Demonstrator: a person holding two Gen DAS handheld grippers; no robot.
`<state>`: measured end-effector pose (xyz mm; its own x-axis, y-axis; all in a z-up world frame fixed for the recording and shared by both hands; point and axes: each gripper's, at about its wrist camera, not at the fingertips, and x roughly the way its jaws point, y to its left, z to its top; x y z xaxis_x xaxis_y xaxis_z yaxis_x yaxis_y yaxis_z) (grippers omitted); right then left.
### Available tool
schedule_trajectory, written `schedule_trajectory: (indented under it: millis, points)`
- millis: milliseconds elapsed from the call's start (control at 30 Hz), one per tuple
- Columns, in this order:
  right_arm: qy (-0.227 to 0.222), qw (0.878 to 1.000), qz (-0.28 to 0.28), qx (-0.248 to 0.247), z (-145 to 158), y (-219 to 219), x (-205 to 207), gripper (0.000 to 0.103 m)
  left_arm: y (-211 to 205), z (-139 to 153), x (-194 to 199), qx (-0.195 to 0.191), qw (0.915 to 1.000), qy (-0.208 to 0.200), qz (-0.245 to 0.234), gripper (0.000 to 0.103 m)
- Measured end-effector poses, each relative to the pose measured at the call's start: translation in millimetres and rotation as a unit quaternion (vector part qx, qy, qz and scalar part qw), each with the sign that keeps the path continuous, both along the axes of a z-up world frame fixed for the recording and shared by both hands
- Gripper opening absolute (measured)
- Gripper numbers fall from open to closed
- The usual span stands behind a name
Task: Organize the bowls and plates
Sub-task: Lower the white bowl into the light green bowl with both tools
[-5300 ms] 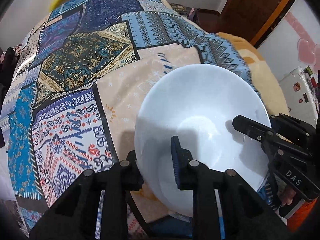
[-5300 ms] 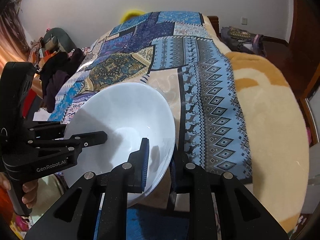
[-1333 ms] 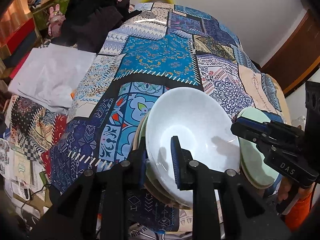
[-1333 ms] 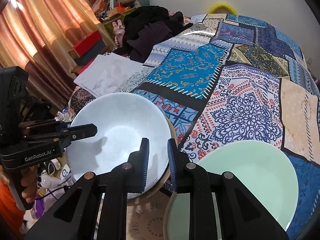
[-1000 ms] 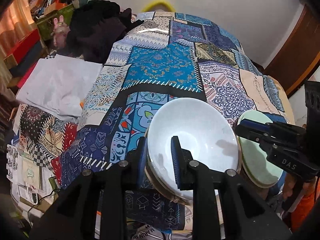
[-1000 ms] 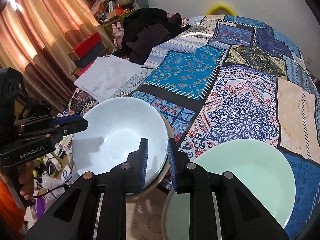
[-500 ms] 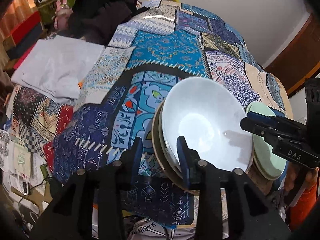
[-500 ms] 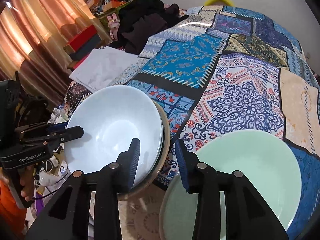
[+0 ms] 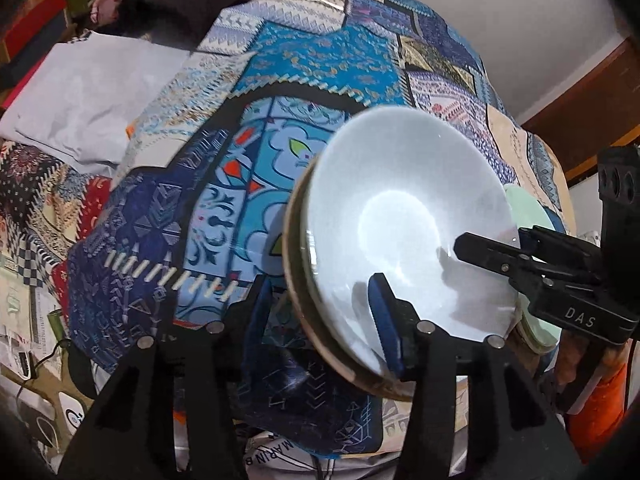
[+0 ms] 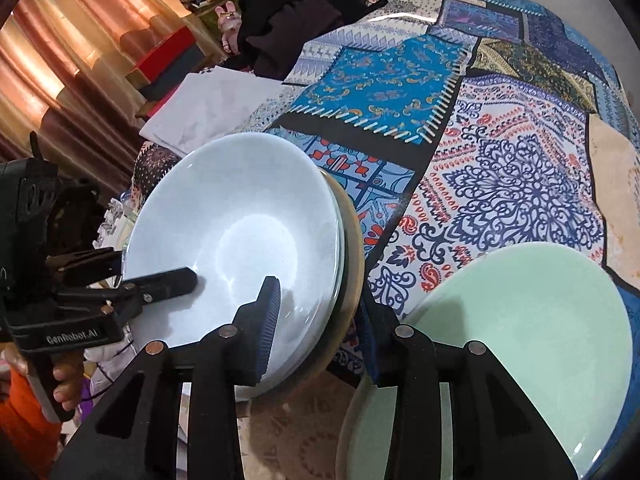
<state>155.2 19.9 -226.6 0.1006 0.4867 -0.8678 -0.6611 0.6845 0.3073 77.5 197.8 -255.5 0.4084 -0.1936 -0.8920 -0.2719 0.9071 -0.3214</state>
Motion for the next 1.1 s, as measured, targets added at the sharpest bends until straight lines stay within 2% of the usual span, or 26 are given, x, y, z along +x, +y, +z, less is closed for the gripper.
schedule_trajectory:
  millis: [100, 167, 500, 700, 1100]
  points:
    - [0.004, 1.000, 0.003, -0.004, -4, 3, 1, 0.035, -8, -3, 5, 0.003, 0.9999, 0.000, -0.012, 0.048]
    - [-0.001, 1.000, 0.007, -0.008, -4, 4, 0, 0.036, -12, -1, 6, 0.004, 0.9998, -0.003, -0.020, 0.043]
    - [-0.003, 1.000, -0.008, -0.002, -4, 2, 2, 0.031, -10, 2, 6, 0.003, 1.0000, 0.001, 0.003, 0.040]
    - [-0.007, 1.000, -0.016, 0.002, 0, 1, 0, 0.031, -15, 9, 5, 0.022, 0.9997, -0.002, 0.011, 0.039]
    - [-0.022, 0.999, -0.037, 0.030, 23, -10, 0, 0.031, -19, 36, 5, 0.033, 0.9990, -0.025, 0.019, 0.039]
